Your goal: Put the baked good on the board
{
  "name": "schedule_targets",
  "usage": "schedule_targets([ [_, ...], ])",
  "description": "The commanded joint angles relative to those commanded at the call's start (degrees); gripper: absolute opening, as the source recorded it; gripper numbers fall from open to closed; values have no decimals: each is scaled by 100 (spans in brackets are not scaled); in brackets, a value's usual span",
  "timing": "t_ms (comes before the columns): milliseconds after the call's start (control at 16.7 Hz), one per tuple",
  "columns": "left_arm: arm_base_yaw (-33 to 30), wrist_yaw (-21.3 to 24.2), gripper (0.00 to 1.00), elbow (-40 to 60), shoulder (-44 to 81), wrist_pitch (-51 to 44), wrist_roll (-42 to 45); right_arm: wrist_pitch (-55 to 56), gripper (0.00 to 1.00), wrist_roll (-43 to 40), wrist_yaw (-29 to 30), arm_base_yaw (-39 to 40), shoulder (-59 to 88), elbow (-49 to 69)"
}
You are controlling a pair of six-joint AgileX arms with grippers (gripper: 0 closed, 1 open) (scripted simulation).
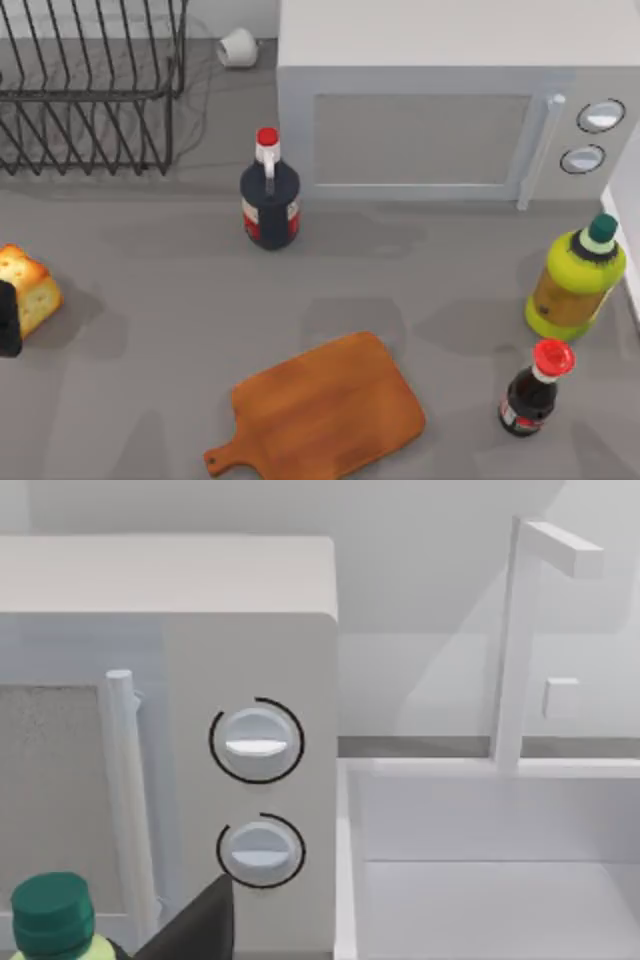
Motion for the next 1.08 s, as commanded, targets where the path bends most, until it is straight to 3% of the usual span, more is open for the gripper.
schedule_targets([
  [600, 126, 25, 100, 3786, 5878, -3180, 2104, 0, 100, 0, 0, 0, 0, 0],
  [1080, 200, 27, 100, 5746, 8356, -4569, 3112, 0, 100, 0, 0, 0, 0, 0],
])
